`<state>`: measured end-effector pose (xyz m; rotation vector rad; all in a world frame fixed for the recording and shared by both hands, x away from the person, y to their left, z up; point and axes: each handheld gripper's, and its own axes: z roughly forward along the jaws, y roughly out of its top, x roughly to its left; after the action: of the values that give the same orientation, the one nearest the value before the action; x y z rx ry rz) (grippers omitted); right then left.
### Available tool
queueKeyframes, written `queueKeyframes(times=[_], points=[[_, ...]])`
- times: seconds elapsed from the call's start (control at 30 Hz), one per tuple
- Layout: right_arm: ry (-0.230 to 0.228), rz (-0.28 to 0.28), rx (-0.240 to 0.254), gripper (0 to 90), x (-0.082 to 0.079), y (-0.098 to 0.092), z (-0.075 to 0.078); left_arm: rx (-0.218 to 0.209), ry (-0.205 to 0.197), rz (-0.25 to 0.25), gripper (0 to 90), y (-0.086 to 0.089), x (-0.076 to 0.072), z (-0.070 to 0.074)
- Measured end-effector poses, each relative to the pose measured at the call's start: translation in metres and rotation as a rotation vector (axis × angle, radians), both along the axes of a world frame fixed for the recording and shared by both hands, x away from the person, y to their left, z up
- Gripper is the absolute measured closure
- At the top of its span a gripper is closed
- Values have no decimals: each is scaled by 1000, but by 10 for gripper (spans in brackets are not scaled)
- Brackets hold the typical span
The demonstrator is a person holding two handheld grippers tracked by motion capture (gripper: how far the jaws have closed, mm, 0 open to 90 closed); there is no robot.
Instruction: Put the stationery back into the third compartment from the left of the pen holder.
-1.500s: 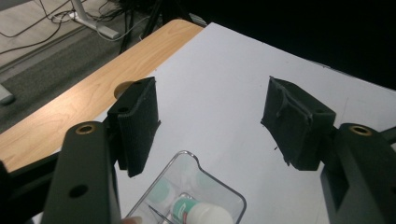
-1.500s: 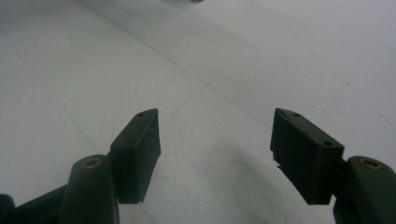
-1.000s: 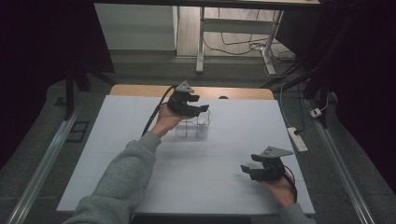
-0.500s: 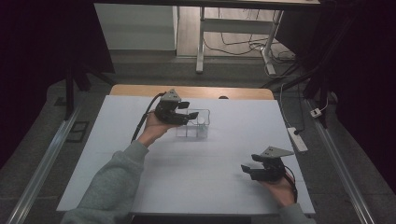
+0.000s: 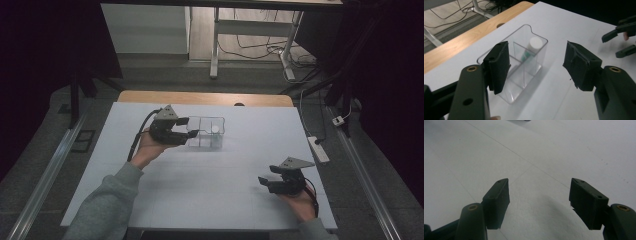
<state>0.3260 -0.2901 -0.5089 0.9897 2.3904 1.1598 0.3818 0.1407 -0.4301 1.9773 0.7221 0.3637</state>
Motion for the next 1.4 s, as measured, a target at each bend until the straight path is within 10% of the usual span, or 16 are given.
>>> queueKeyframes(times=[0.73,1.4], points=[[-3,-6,6,323,-1,-3,1,3,30,92,345,59,-70,-39],[-11,-3,-12,323,-2,-2,2,74,108,166,329,95,-101,-85]])
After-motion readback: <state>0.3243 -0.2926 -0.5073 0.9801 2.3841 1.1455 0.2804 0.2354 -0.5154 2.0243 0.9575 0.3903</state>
